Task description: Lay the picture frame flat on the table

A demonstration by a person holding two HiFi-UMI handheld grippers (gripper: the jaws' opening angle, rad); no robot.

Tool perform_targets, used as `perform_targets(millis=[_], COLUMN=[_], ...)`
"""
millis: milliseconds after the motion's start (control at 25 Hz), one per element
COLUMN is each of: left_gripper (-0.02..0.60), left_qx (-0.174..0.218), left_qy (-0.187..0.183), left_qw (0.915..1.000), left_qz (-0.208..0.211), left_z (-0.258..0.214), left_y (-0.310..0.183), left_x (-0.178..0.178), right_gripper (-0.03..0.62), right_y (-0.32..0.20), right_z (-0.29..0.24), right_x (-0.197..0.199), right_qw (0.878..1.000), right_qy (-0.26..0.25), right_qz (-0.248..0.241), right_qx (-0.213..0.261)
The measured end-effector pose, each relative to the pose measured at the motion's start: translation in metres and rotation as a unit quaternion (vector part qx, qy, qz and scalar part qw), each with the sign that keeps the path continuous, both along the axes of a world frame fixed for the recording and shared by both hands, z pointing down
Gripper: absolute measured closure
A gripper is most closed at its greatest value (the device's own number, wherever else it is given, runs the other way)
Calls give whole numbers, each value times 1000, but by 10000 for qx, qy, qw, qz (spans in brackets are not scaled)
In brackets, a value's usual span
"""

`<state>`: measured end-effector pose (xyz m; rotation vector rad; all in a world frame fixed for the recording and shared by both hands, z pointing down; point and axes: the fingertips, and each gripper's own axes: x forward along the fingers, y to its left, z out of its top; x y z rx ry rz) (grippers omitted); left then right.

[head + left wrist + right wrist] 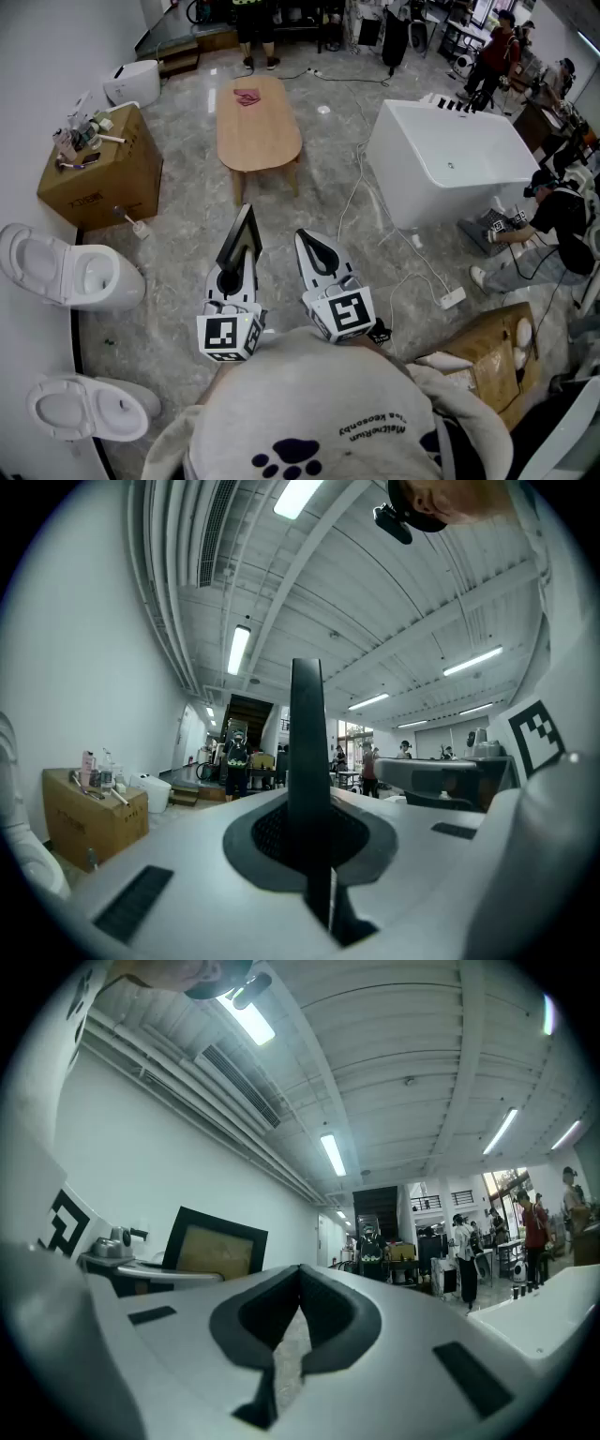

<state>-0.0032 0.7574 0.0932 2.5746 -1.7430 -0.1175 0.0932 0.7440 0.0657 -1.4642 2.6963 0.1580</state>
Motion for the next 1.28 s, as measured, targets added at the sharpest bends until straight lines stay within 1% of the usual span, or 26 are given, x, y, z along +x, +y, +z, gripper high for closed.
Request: perform_targets(millis=[120,280,520,720,800,960,1120,1280], left_gripper=[565,565,565,565,565,565,565,565], left_qx=[51,108,61,124,119,23,-135,-210], left_qy=[-8,-28,-4,-26,-49,6,67,55], left_qw=[10000,9999,9999,9998,9998,9999,9998,9997], left_qz=[29,87,152,147,143,128,115,82], left_z=[2,4,7,5,3,8,18,24], left_y=[-4,-16,-32,-41,-51,-71,-95,-127], left_x=[-7,-30,-52,-43,-48,-56,-52,-46], right_gripper=[585,585,585,585,585,585,585,585], right_y=[-5,-15,-27,-33,-43,-63,-88,-121], right_z=[1,4,14,15,17,23,29,36], right_x=[-9,-32,-47,-32,-33,-40,-39,-33], right_qw=[10000,9999,9997,9996,9995,9992,9990,9990], right_qy=[55,6,35,125,83,76,130,120], right_qz=[34,109,208,245,290,290,199,120], right_qx=[48,111,-106,-87,-135,-261,-372,-425])
